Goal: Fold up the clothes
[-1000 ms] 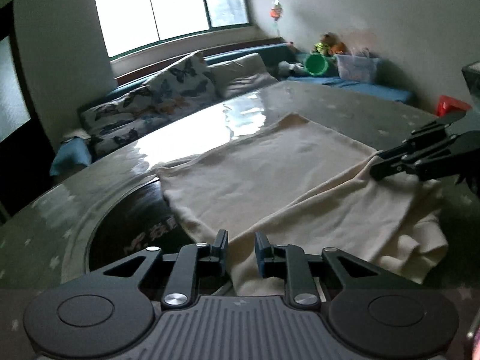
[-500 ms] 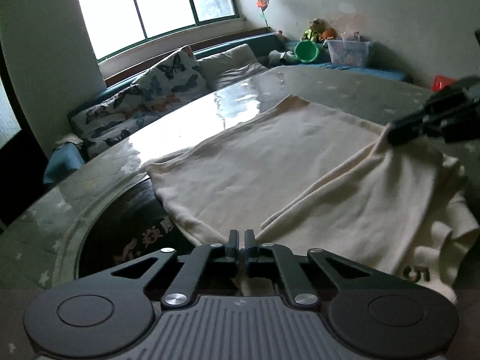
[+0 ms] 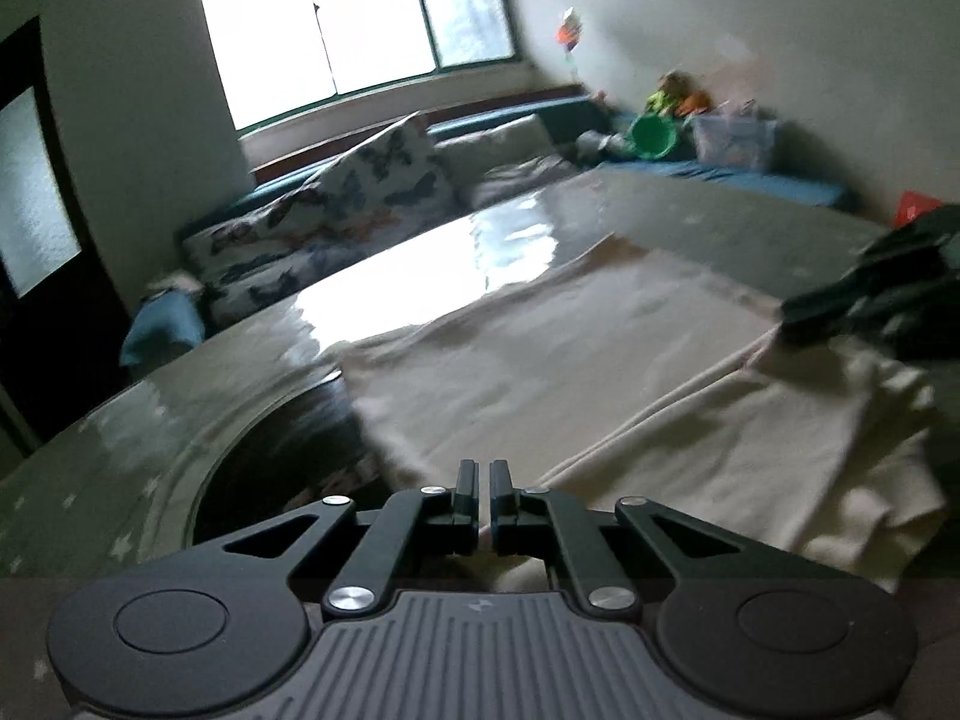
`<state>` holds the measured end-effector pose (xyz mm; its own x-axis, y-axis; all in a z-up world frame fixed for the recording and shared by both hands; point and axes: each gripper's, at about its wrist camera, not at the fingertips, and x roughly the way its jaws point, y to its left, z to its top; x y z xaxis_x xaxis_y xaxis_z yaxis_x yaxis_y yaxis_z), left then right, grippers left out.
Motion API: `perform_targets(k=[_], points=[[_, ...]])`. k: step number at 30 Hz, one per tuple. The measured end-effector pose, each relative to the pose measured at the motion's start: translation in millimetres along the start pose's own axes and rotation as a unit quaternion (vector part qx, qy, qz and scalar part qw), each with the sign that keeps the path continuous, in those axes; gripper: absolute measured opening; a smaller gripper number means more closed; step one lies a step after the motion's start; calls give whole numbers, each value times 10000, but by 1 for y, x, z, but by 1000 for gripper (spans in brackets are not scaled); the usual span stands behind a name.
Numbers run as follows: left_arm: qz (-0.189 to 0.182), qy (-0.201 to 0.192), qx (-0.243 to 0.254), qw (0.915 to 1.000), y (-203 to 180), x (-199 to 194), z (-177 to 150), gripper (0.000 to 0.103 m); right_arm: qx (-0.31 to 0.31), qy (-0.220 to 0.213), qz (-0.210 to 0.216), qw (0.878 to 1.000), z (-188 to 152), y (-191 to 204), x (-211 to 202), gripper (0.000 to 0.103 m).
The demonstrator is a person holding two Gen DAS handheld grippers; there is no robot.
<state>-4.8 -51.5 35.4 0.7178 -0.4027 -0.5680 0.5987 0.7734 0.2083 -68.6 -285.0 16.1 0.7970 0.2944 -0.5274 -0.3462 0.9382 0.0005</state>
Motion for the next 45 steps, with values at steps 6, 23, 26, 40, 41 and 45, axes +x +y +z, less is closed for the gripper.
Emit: perform_targets(k=[6,23,26,40,41,45], points=[[-81,224,149,9996,-10,9,-2,6,-160,100,-217,9996,2,2,14,11],[-246,72,400,9989,-24,-28,-15,21,-265,365,-115,9989,-13,4,-10,20],[-431,9,705,9966,-29,-46,-24,22,-439,358,20,9984,-10,7,-28,31],[-857,-42,1706,9816,-72,-69,-59,26,-1688,816,455,9812,-39,42,-71,42],[-847,-55,1725,9813,-74,-66,-59,26,-1733,818,457,9804,-41,44,-69,43],[-874,-64,1754,9806,-82,-62,-60,26,-1866,777,479,9782,-42,45,-66,48]])
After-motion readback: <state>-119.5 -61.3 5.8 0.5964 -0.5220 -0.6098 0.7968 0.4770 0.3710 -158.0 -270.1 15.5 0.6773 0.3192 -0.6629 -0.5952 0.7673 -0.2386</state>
